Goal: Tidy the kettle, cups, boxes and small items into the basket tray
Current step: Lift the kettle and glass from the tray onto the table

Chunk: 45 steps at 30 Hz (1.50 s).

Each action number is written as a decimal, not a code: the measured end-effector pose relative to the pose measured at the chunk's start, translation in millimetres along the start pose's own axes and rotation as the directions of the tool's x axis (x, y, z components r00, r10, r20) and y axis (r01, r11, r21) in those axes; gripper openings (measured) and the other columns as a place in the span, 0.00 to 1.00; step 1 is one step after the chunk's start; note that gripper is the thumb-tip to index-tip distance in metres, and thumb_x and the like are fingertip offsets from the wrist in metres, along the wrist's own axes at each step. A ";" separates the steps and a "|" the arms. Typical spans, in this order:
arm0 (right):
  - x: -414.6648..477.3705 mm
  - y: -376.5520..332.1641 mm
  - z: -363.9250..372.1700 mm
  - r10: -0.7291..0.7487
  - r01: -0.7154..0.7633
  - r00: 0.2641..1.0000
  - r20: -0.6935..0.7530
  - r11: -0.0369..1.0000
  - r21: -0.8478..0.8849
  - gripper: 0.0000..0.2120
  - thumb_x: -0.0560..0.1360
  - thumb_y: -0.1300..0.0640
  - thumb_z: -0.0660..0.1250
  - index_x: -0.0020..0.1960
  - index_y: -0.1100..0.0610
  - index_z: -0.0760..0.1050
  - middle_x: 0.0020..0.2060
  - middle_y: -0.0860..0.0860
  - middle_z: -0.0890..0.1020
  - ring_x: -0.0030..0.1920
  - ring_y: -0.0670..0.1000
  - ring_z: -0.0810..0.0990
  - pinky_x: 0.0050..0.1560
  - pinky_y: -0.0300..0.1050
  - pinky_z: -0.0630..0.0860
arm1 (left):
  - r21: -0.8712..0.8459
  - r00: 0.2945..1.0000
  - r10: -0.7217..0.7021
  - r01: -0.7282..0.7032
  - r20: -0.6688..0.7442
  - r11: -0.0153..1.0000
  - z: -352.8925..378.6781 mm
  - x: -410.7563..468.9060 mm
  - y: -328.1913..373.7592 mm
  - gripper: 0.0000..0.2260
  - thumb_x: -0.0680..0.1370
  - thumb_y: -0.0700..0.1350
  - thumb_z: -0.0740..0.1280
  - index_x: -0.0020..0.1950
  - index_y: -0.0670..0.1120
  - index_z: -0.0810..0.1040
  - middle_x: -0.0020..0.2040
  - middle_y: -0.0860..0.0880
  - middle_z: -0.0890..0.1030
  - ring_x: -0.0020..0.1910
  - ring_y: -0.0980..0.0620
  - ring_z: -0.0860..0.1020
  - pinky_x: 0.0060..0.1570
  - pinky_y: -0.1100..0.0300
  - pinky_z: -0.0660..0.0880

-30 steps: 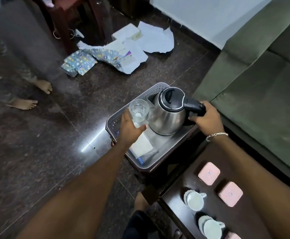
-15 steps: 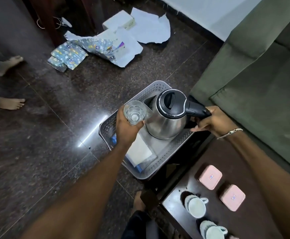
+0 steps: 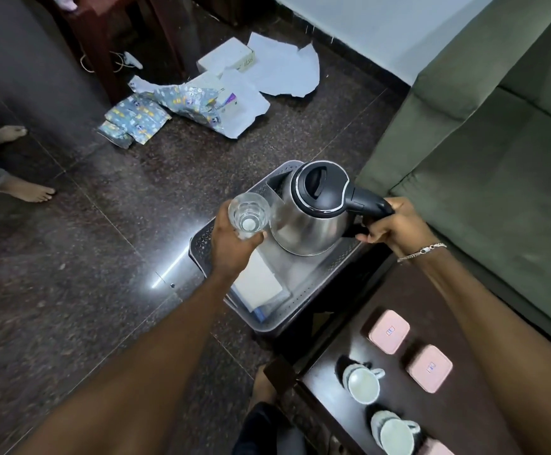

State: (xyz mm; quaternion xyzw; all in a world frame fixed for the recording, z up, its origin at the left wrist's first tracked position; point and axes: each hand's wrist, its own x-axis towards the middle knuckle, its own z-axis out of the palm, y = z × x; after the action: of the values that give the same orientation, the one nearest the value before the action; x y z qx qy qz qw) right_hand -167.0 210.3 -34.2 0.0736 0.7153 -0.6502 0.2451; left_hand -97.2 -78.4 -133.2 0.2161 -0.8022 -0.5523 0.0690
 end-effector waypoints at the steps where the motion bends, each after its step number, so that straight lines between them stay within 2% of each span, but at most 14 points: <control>1: -3.4 -3.4 -1.7 -0.010 0.010 1.000 -0.008 1.000 0.002 0.12 0.52 0.73 0.60 0.26 0.56 0.69 0.21 0.47 0.66 0.23 0.45 0.67 0.44 0.51 0.74 | 0.013 1.000 0.008 -0.008 -0.001 1.000 -1.4 -2.2 3.0 0.35 0.65 0.37 0.82 0.68 0.45 0.72 0.60 0.44 0.81 0.58 0.44 0.82 0.60 0.42 0.79; 7: -50.7 -31.2 -28.7 -0.084 0.083 0.996 -0.036 0.996 -0.030 0.12 0.51 0.72 0.62 0.23 0.55 0.71 0.20 0.47 0.69 0.23 0.48 0.69 0.38 0.47 0.67 | 0.106 0.997 0.080 -0.080 -0.002 0.991 -1.6 -29.0 34.3 0.35 0.63 0.44 0.83 0.67 0.48 0.72 0.58 0.47 0.81 0.55 0.44 0.81 0.59 0.44 0.80; 10: -78.8 -39.9 -52.0 -0.116 0.114 0.990 -0.076 0.993 -0.022 0.11 0.50 0.71 0.63 0.23 0.56 0.68 0.20 0.49 0.68 0.24 0.50 0.68 0.38 0.51 0.64 | 0.097 0.996 0.088 -0.091 0.031 0.991 5.0 -46.9 51.0 0.34 0.63 0.50 0.82 0.63 0.57 0.70 0.56 0.49 0.81 0.54 0.46 0.81 0.58 0.44 0.81; 12: -100.5 -44.2 -70.9 -0.138 0.136 0.987 -0.081 0.990 -0.032 0.09 0.50 0.72 0.63 0.26 0.60 0.69 0.21 0.51 0.70 0.28 0.52 0.69 0.38 0.51 0.64 | 0.082 0.994 0.095 -0.099 0.058 0.992 13.2 -60.5 62.1 0.33 0.63 0.50 0.82 0.61 0.61 0.68 0.56 0.50 0.81 0.54 0.47 0.82 0.57 0.44 0.82; 13: -111.3 -45.7 -80.5 -0.146 0.142 0.986 -0.085 0.989 -0.049 0.09 0.49 0.72 0.63 0.29 0.66 0.69 0.22 0.53 0.72 0.31 0.54 0.70 0.37 0.51 0.64 | 0.082 0.992 0.101 -0.106 0.070 0.991 18.8 -67.4 67.3 0.33 0.63 0.50 0.82 0.62 0.61 0.68 0.56 0.51 0.81 0.54 0.48 0.82 0.57 0.45 0.82; 15: -130.3 -45.4 -100.3 -0.152 0.144 0.983 -0.099 0.986 -0.077 0.16 0.48 0.72 0.64 0.36 0.76 0.67 0.27 0.56 0.74 0.36 0.58 0.70 0.37 0.54 0.64 | 0.098 0.987 0.124 -0.134 0.100 0.986 31.4 -81.5 76.7 0.35 0.63 0.51 0.82 0.65 0.58 0.68 0.58 0.53 0.80 0.55 0.49 0.81 0.57 0.46 0.82; 17: -151.6 -42.2 -122.6 -0.145 0.134 0.982 -0.124 0.987 -0.091 0.20 0.47 0.72 0.64 0.38 0.78 0.66 0.33 0.61 0.75 0.38 0.60 0.71 0.39 0.56 0.65 | 0.114 0.977 0.162 -0.178 0.137 0.977 48.7 -98.2 85.9 0.38 0.63 0.52 0.81 0.68 0.56 0.67 0.60 0.56 0.78 0.56 0.49 0.80 0.57 0.48 0.82; 21: -196.2 -28.4 -168.2 -0.119 0.093 0.975 -0.187 0.985 -0.143 0.18 0.48 0.71 0.65 0.36 0.76 0.69 0.32 0.61 0.76 0.35 0.58 0.74 0.39 0.52 0.69 | 0.097 0.952 0.197 -0.225 0.233 0.970 90.0 -137.3 102.0 0.34 0.64 0.52 0.79 0.65 0.60 0.66 0.52 0.58 0.79 0.50 0.51 0.81 0.49 0.55 0.80; 24: -226.8 -14.9 -200.5 -0.103 0.061 0.968 -0.228 0.981 -0.184 0.18 0.48 0.71 0.65 0.36 0.77 0.69 0.30 0.60 0.75 0.34 0.56 0.72 0.36 0.47 0.67 | 0.081 0.923 0.210 -0.249 0.323 0.965 121.0 -166.6 109.6 0.34 0.64 0.49 0.80 0.61 0.64 0.65 0.50 0.60 0.81 0.49 0.54 0.80 0.46 0.59 0.76; 29: -284.9 17.6 -256.1 -0.085 -0.006 0.951 -0.297 0.956 -0.294 0.11 0.48 0.70 0.65 0.29 0.68 0.67 0.28 0.58 0.71 0.31 0.52 0.66 0.30 0.44 0.58 | 0.041 0.837 0.221 -0.278 0.500 0.960 184.3 -227.3 103.8 0.36 0.63 0.42 0.81 0.65 0.57 0.67 0.54 0.57 0.82 0.53 0.54 0.82 0.53 0.58 0.78; 36: -343.1 69.4 -328.9 -0.052 -0.102 0.936 -0.349 0.907 -0.409 0.11 0.49 0.67 0.66 0.28 0.63 0.66 0.24 0.51 0.67 0.27 0.47 0.63 0.25 0.38 0.55 | 0.030 0.718 0.166 -0.252 0.675 0.967 264.0 -315.5 75.8 0.35 0.63 0.44 0.80 0.66 0.58 0.69 0.56 0.57 0.81 0.54 0.55 0.80 0.53 0.63 0.75; 40: -361.0 94.9 -360.0 -0.026 -0.149 0.939 -0.343 0.869 -0.473 0.12 0.50 0.67 0.64 0.31 0.65 0.64 0.24 0.52 0.65 0.26 0.48 0.62 0.26 0.38 0.54 | 0.033 0.691 0.130 -0.217 0.711 0.976 298.7 -361.2 56.3 0.36 0.63 0.40 0.79 0.68 0.55 0.70 0.56 0.57 0.79 0.56 0.52 0.79 0.56 0.62 0.76; 42: -365.5 107.5 -372.7 -0.016 -0.183 0.938 -0.345 0.824 -0.537 0.12 0.50 0.66 0.64 0.33 0.66 0.67 0.23 0.52 0.67 0.25 0.48 0.63 0.26 0.40 0.56 | 0.023 0.681 0.114 -0.188 0.724 0.982 311.1 -379.7 46.1 0.36 0.64 0.39 0.79 0.68 0.56 0.70 0.58 0.56 0.79 0.57 0.54 0.79 0.57 0.62 0.76; 45: -369.8 123.1 -385.5 0.002 -0.221 0.945 -0.327 0.740 -0.636 0.11 0.50 0.63 0.64 0.32 0.63 0.71 0.22 0.51 0.70 0.24 0.49 0.65 0.26 0.42 0.58 | 0.023 0.682 0.084 -0.146 0.727 0.989 326.1 -400.1 31.7 0.36 0.63 0.36 0.78 0.68 0.53 0.72 0.60 0.52 0.79 0.59 0.53 0.79 0.61 0.57 0.78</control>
State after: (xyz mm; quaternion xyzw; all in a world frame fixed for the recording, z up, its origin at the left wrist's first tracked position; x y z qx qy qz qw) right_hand 108.2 679.5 33.9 0.1241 0.9226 -0.3174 0.1806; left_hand 139.2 379.5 -176.9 -0.0670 -0.7974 -0.5552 -0.2267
